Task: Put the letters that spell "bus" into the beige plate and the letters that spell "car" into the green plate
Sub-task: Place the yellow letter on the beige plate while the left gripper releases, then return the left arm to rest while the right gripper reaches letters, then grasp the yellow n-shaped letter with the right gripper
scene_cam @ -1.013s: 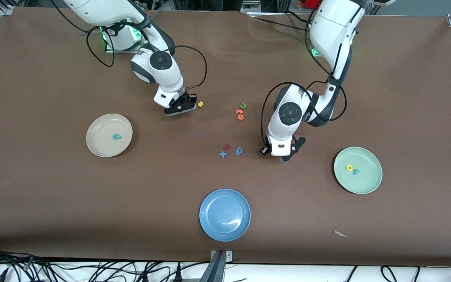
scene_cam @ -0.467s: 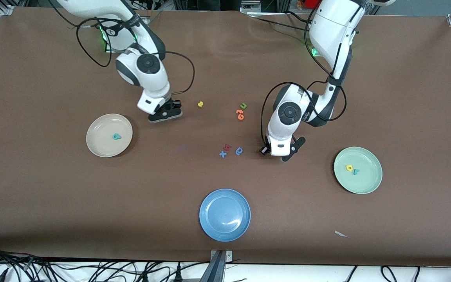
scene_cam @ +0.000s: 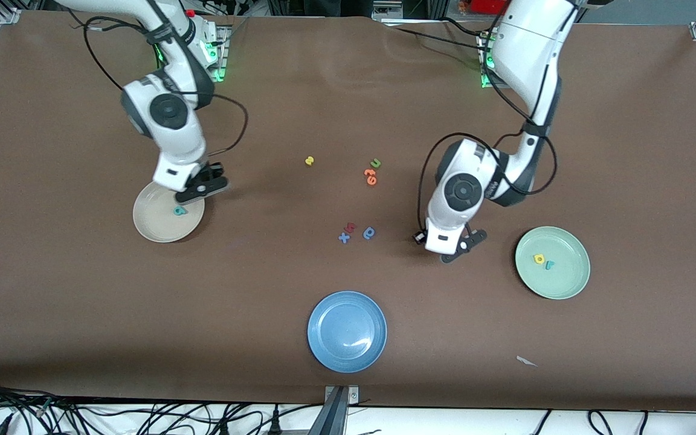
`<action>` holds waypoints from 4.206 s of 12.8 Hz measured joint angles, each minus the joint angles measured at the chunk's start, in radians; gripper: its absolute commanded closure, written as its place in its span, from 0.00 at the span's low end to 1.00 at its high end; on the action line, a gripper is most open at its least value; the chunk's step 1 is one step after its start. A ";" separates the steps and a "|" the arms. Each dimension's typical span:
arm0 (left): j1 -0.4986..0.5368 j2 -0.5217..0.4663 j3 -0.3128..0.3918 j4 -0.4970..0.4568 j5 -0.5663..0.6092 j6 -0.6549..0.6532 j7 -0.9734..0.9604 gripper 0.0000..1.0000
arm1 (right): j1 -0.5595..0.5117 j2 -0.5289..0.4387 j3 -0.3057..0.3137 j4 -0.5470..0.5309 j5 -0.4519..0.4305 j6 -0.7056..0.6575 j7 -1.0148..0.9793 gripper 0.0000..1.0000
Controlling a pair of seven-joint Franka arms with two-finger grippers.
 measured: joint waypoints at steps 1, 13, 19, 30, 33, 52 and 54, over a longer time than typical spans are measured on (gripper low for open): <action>0.038 -0.003 0.002 0.018 0.019 -0.037 0.109 0.83 | -0.048 0.000 -0.002 0.000 0.000 0.000 -0.059 0.87; 0.382 -0.019 0.006 0.052 0.105 -0.098 0.907 0.00 | -0.086 0.006 0.025 -0.008 0.125 -0.001 -0.080 0.29; 0.421 -0.107 0.026 0.110 0.105 -0.166 0.915 0.00 | 0.114 0.063 0.118 0.029 0.143 0.005 0.391 0.09; 0.442 -0.343 0.017 0.261 0.166 -0.427 0.910 0.00 | 0.387 0.264 0.112 0.127 0.142 0.148 0.882 0.06; 0.444 -0.458 0.013 0.198 0.166 -0.434 0.909 0.00 | 0.422 0.279 0.109 0.126 0.124 0.151 0.928 0.06; 0.469 -0.573 -0.069 0.070 0.159 -0.413 0.903 0.00 | 0.472 0.349 0.058 0.131 -0.131 0.192 1.137 0.81; 0.472 -0.573 -0.069 0.070 0.143 -0.413 0.902 0.00 | 0.472 0.347 0.055 0.131 -0.133 0.192 1.136 0.89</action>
